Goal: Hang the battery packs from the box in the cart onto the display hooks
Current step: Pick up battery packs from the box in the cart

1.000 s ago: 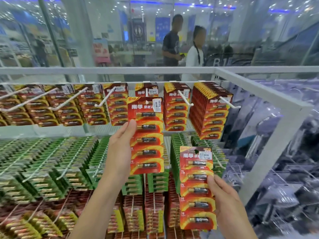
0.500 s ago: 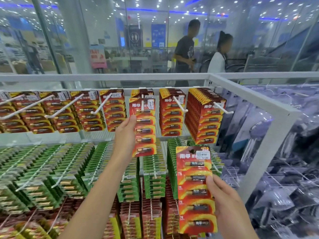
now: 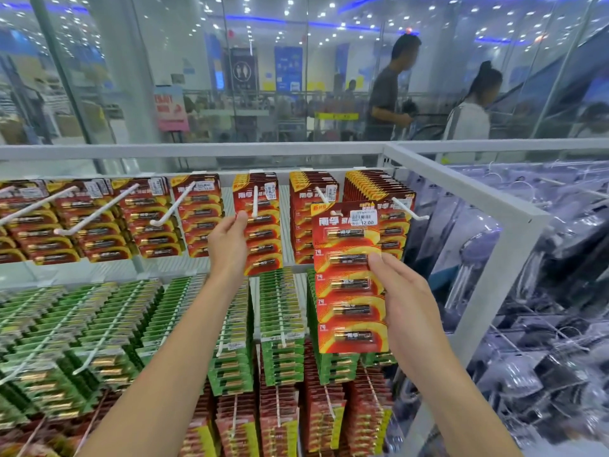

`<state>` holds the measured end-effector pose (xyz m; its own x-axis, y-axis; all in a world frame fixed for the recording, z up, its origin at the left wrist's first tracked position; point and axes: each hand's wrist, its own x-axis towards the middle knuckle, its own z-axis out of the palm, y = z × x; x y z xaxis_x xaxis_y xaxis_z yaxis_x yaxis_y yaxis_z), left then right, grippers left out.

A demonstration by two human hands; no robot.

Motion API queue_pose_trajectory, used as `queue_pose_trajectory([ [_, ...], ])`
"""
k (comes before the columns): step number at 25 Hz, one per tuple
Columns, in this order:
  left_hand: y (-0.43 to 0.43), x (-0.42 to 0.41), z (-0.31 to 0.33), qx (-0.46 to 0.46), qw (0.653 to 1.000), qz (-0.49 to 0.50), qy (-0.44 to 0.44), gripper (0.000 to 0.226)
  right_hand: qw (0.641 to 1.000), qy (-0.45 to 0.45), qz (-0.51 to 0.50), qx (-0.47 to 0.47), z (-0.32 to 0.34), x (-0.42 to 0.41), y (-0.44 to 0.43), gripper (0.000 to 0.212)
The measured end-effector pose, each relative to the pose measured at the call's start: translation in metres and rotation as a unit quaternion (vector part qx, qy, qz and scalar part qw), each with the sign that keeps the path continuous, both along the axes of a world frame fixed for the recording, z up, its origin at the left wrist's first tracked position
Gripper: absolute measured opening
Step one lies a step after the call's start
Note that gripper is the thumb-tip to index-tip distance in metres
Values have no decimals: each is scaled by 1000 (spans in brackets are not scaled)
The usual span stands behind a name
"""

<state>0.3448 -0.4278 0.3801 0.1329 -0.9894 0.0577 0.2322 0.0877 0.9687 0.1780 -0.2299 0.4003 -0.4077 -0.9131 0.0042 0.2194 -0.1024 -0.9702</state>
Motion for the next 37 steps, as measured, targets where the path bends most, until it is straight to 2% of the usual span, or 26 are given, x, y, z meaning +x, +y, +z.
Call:
queue_pose_trajectory([
  [7,-9,-2,-7,-7,999,38,-14,20,1000,8,4,26,-7,1,-15,23],
  [9,-11,-2,-8,-14,997,70,-18,14,999,11,6,38,-7,2,-31,31],
  [13,-15,0,-7,-17,994,106,-15,4,997,59,-10,45,-8,1,-78,34],
  [18,-16,-2,-10,-26,992,120,-8,4,992,116,-31,30,-11,-4,-121,37],
  [24,-20,-1,-16,-32,992,116,-25,13,994,100,-38,32,-28,-7,-140,33],
  [29,5,9,-26,-58,990,112,-64,18,986,143,-74,37,-53,-12,-120,31],
  [32,44,16,-42,-29,996,53,-62,22,984,159,-61,49,-70,-13,-81,29],
  [37,131,-4,-73,31,997,-54,-52,18,986,130,-47,98,-116,-31,10,15],
])
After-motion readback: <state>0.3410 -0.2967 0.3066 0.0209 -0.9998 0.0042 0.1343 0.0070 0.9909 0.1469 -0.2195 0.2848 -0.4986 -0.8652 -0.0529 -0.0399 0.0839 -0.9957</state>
